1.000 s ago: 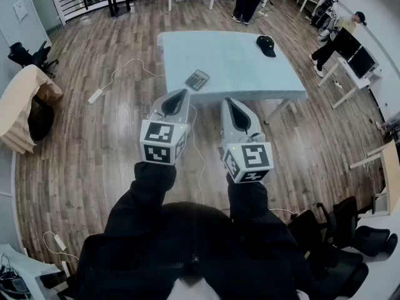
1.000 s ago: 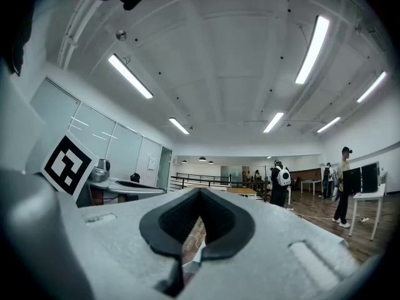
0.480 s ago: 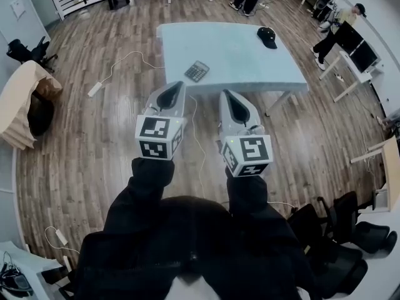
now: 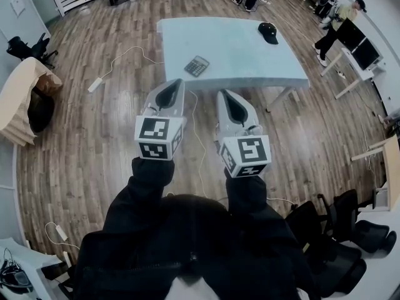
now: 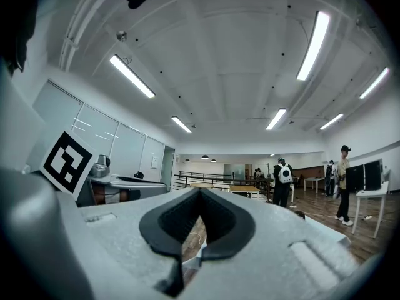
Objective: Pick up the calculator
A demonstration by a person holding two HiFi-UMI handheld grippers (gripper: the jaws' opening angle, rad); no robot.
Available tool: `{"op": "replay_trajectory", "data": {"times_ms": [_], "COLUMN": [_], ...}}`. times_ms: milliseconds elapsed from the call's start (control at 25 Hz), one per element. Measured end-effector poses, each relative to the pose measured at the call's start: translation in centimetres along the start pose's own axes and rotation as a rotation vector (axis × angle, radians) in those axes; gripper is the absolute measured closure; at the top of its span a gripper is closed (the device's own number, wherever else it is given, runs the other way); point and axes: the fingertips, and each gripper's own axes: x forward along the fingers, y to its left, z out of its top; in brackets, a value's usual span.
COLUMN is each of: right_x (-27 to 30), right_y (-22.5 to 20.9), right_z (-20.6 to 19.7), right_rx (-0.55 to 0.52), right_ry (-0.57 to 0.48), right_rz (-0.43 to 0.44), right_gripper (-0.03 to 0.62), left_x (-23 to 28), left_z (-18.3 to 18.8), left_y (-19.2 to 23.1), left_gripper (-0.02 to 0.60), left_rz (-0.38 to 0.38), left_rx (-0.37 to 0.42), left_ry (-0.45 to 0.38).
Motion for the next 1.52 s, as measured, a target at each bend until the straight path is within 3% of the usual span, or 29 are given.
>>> {"op": "replay_trajectory", "data": {"times_ms": [800,1240,1520], "right_x": [-2.5,-1.4,3.5], "right_y": [-1.0,-1.4,-3.3], "right_z": [-4.6,-6.8,-8.4], "right_rx": [-0.002,0.018,0.019], "right_ry": [0.075,0.103,0.122], "right_rz": [0.061,0.084,0.064], "right_gripper": [0.595,0.594,0.594], "left_x": [0.2,1.9,6.3], "left_z": [-3.9,-5.0,-5.4], "left_y": [-4.1,-2.0,1.1], "left_gripper": [0.583,0.583,0.583], "left_rz": [0.015,0.050,0.037], "left_rx": [0.017,0.012,0.004], "left_ry": [0.029,0.040,0.027]}}
